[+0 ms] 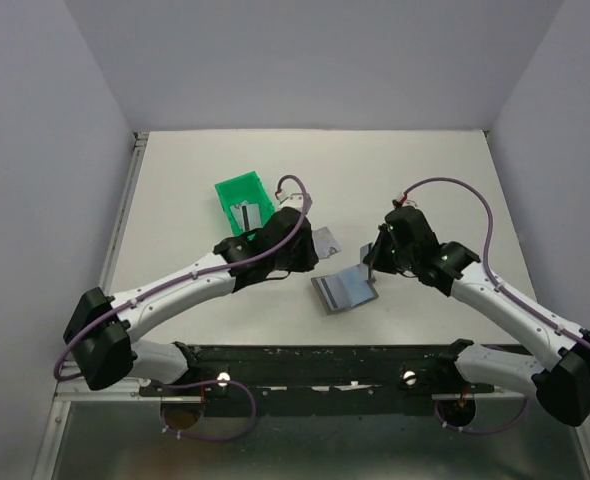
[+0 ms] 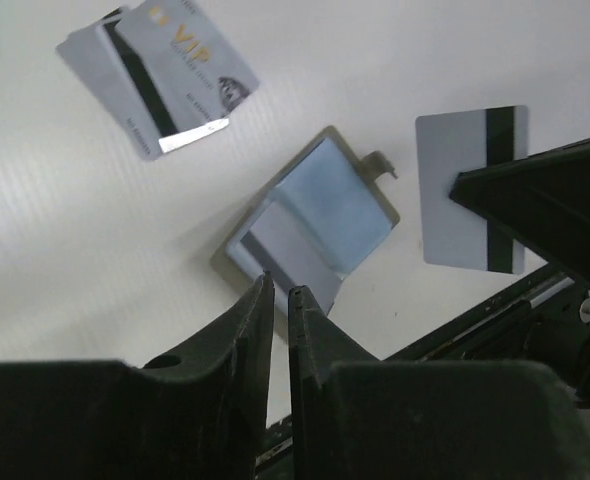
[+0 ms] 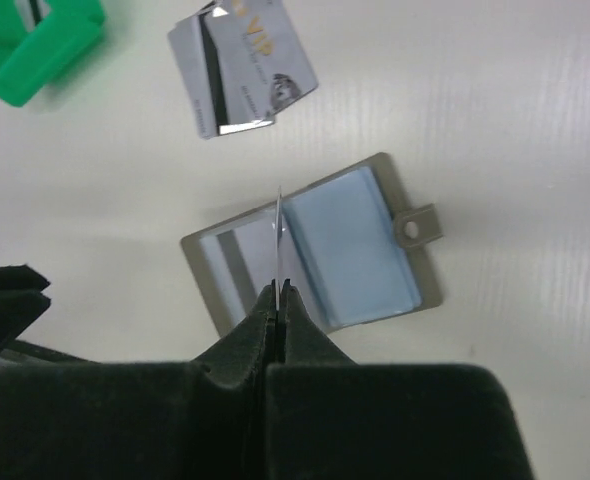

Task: Put the credit cards into the card holder
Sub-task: Turn over the card holder at the center of the board.

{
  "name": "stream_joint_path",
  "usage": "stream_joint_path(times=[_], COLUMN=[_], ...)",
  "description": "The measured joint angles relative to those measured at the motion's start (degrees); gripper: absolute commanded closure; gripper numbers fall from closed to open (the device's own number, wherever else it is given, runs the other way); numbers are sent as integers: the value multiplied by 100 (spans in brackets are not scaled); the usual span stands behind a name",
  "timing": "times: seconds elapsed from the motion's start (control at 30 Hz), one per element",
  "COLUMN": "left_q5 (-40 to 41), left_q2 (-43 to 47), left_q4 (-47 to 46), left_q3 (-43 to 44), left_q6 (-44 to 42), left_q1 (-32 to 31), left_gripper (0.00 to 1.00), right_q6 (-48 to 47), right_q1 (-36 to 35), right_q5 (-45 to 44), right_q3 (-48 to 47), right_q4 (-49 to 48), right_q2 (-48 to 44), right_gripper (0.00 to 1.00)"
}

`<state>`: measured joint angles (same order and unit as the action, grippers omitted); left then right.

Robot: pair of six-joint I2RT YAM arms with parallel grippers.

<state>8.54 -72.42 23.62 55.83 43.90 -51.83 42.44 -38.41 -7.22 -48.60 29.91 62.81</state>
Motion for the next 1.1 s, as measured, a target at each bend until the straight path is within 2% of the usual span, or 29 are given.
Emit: stream_joint_path(times=[0.13,0.3,0.4,0.53,0.8,1.1], left_q5=[-332,-822,-1040,-1211,-1405,-2229], left_q2=[-782,-1563,-1893,-2271,-2544,-2924], left_q4=[-334,-645,-756,-813,-1010,-1744], left_q3=[614,1093,1176,1204,1093,688], left_q6=[-293,-476,-507,-507,-496,-584], left_q1=[0,0,0,0,0,-39], left_gripper=[82,90,91,93,94,95], right_q6=[-472,-1154,-1364,-1392,-1377,-1445], right_q1=[437,501,501,505,529,627], right_q5=[348,905,1082,1036,800,396], right_q3=[-17,-494,-614,-498,407,378], right_q4=[205,358,358,251,-428,-315], right_q2=[223,1119,1443,1414,697,970], right_gripper=[100,100,100,99,100,100])
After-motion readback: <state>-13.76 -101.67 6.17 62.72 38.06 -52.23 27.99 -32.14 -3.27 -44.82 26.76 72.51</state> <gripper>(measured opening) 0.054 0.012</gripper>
